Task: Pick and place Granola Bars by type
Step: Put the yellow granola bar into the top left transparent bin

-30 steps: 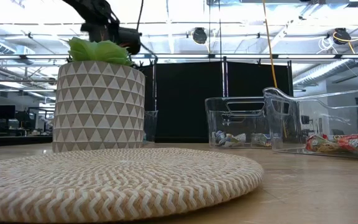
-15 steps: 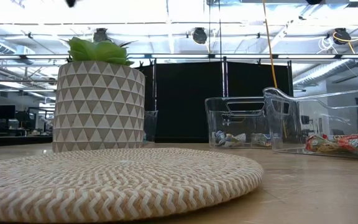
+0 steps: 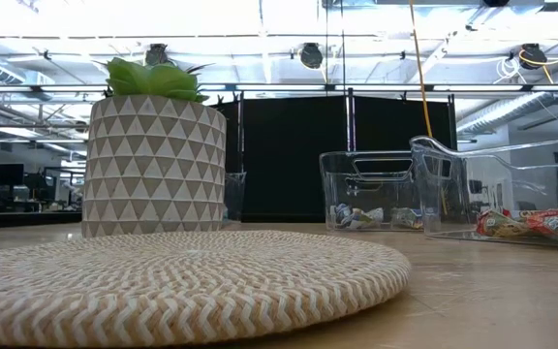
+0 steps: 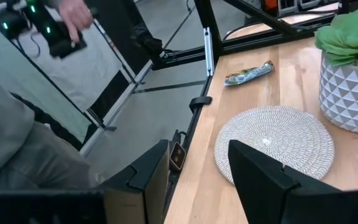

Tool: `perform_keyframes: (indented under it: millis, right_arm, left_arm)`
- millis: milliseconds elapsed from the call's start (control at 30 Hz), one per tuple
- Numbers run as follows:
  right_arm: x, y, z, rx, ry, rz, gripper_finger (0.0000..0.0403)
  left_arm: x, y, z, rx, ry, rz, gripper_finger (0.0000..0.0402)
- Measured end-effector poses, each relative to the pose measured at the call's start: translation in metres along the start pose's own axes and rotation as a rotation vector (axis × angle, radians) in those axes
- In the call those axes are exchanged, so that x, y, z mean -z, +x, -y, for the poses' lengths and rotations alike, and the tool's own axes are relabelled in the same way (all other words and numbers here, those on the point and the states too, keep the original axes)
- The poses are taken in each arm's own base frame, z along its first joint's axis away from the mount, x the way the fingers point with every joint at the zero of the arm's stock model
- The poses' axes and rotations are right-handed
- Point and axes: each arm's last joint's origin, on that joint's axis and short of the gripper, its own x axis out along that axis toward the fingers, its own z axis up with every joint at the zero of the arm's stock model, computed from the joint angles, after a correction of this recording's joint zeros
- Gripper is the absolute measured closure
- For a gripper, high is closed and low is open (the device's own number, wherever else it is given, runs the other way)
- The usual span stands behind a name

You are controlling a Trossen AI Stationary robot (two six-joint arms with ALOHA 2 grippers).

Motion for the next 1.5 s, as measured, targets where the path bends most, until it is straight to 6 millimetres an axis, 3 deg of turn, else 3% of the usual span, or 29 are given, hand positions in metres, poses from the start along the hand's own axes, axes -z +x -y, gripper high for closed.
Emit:
perform_keyframes:
  millis: [167,367,667,800,933,1033,1200,1367,1500]
  right_arm:
    - [0.0,0.0,0.0,0.003,0.002,0.001,0.0245]
    - [0.0,0.0,0.0,0.006,0.004,0.003,0.0245]
    - [-0.001,0.0,0.0,0.005,0.034,0.009,0.0245]
    - [-0.006,0.0,-0.003,-0.024,0.041,0.062,0.0245]
    - [-0.011,-0.001,-0.005,-0.05,0.046,0.11,0.0245]
    - [-0.011,-0.001,-0.006,-0.066,0.078,0.115,0.0245]
    - [-0.007,-0.002,-0.012,-0.11,0.096,0.084,0.0245]
    - [-0.005,-0.002,-0.016,-0.122,0.117,0.074,0.0245]
    - [0.006,-0.004,-0.021,-0.129,0.178,-0.018,0.0245]
  left_arm:
    - [-0.019,0.048,0.019,0.031,0.189,0.058,0.0105]
    - [-0.032,0.104,0.034,0.087,0.27,0.009,0.0109]
    - [-0.056,0.156,0.067,0.128,0.363,0.043,0.0163]
    - [-0.064,0.185,0.071,0.12,0.333,0.004,0.0171]
    - [-0.066,0.197,0.072,0.107,0.304,-0.03,0.0181]
    - [-0.066,0.193,0.068,0.096,0.274,-0.018,0.0235]
    - [-0.064,0.167,0.048,0.101,0.141,0.046,0.0376]
    - [-0.058,0.117,0.019,0.045,-0.032,0.183,0.0378]
    - [-0.047,0.048,-0.012,-0.06,-0.205,0.387,0.0388]
